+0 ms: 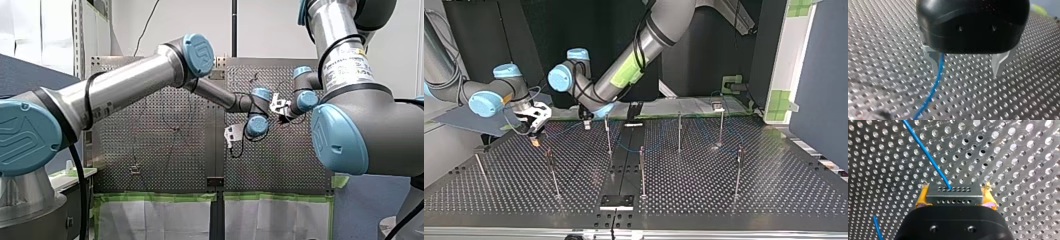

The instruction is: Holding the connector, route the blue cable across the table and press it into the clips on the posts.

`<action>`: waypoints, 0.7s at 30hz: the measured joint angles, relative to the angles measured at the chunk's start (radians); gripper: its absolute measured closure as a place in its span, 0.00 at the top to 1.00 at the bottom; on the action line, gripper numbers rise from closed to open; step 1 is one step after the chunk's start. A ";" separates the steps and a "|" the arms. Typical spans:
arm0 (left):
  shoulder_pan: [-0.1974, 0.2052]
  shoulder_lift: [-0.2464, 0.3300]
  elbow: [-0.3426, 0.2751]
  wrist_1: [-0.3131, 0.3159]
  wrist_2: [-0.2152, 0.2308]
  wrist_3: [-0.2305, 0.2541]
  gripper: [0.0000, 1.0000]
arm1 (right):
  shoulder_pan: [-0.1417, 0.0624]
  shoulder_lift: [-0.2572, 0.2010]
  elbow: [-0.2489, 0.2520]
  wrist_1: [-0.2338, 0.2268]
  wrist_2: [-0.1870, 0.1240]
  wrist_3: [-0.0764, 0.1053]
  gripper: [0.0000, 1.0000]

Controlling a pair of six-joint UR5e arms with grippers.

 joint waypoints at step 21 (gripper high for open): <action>0.005 -0.016 0.082 -0.021 -0.003 -0.006 0.00 | 0.000 -0.002 -0.001 -0.001 -0.003 0.000 0.00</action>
